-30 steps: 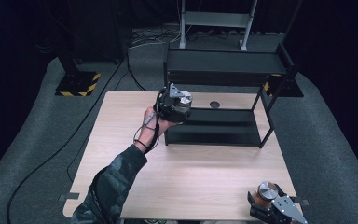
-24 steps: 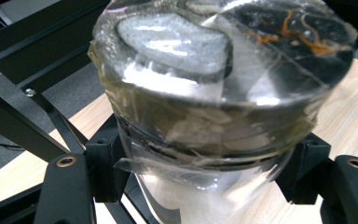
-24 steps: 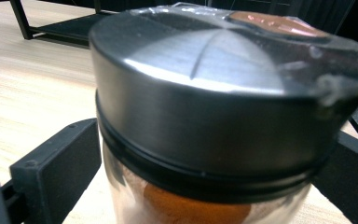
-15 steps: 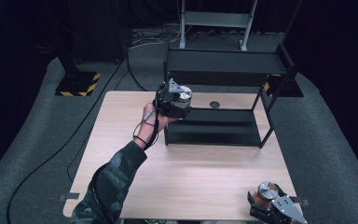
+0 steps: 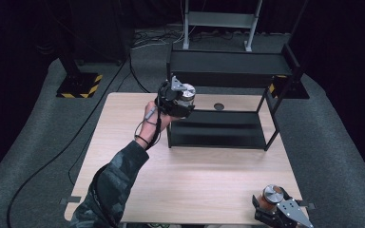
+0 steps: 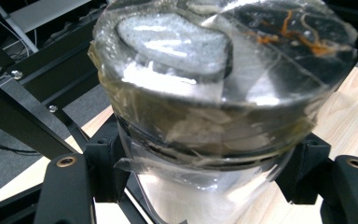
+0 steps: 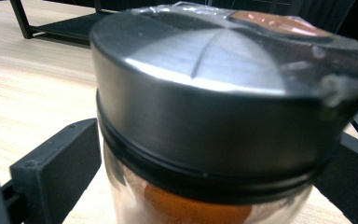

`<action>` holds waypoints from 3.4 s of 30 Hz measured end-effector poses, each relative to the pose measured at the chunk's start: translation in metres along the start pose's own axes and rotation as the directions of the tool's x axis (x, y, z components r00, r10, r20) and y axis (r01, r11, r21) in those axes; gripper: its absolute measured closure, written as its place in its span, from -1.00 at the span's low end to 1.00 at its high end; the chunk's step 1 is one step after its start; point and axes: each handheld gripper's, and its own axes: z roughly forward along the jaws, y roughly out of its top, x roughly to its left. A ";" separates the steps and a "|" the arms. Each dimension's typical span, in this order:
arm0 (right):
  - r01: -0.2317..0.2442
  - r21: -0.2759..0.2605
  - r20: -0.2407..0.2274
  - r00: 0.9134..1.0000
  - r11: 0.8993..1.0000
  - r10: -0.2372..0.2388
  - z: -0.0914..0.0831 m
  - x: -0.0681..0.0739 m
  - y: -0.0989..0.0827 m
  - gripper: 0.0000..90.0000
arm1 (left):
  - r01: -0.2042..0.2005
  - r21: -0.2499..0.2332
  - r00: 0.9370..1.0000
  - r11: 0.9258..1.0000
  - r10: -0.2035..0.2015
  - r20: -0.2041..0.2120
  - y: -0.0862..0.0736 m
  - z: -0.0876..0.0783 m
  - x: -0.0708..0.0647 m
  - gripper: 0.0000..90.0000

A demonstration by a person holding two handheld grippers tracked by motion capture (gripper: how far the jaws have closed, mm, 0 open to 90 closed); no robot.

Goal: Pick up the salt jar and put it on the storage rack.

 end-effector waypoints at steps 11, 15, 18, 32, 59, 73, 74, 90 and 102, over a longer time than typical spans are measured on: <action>-0.002 0.000 0.000 1.000 1.000 0.002 0.000 0.000 0.000 -1.00 | -0.002 -0.006 1.000 1.000 0.002 0.000 0.008 -0.002 0.001 -0.32; -0.005 -0.001 -0.001 1.000 1.000 0.005 0.000 0.000 0.000 -1.00 | -0.008 -0.007 1.000 1.000 0.008 0.000 0.011 -0.003 0.000 -0.32; -0.005 -0.002 0.000 1.000 1.000 0.005 0.000 0.000 0.000 -1.00 | -0.010 -0.011 1.000 1.000 0.010 0.000 0.013 -0.004 0.000 -0.32; -0.006 -0.001 0.000 1.000 1.000 0.006 0.000 0.000 0.000 -1.00 | -0.021 -0.029 1.000 0.999 0.021 0.010 0.024 -0.009 -0.001 -0.32; -0.002 0.001 0.004 1.000 1.000 0.002 0.000 0.000 0.000 -1.00 | -0.005 -0.078 0.999 0.997 0.008 0.035 0.047 -0.016 0.003 -0.32; 0.001 0.001 0.005 1.000 1.000 -0.001 0.000 0.001 0.000 -1.00 | 0.001 -0.098 0.999 0.995 0.004 0.046 0.058 -0.021 0.006 -0.32; 0.001 0.002 0.004 1.000 1.000 -0.001 0.000 0.001 0.000 -1.00 | 0.000 -0.099 0.999 0.995 0.005 0.047 0.059 -0.021 0.006 -0.32; 0.001 0.003 0.006 1.000 1.000 -0.001 0.001 0.001 0.001 -1.00 | -0.005 -0.132 0.999 0.991 0.011 0.042 0.075 -0.033 0.006 -0.32; 0.001 0.004 0.006 1.000 1.000 -0.001 0.001 0.001 0.001 -1.00 | 0.013 -0.158 0.999 0.987 -0.008 0.034 0.082 -0.040 0.010 -0.32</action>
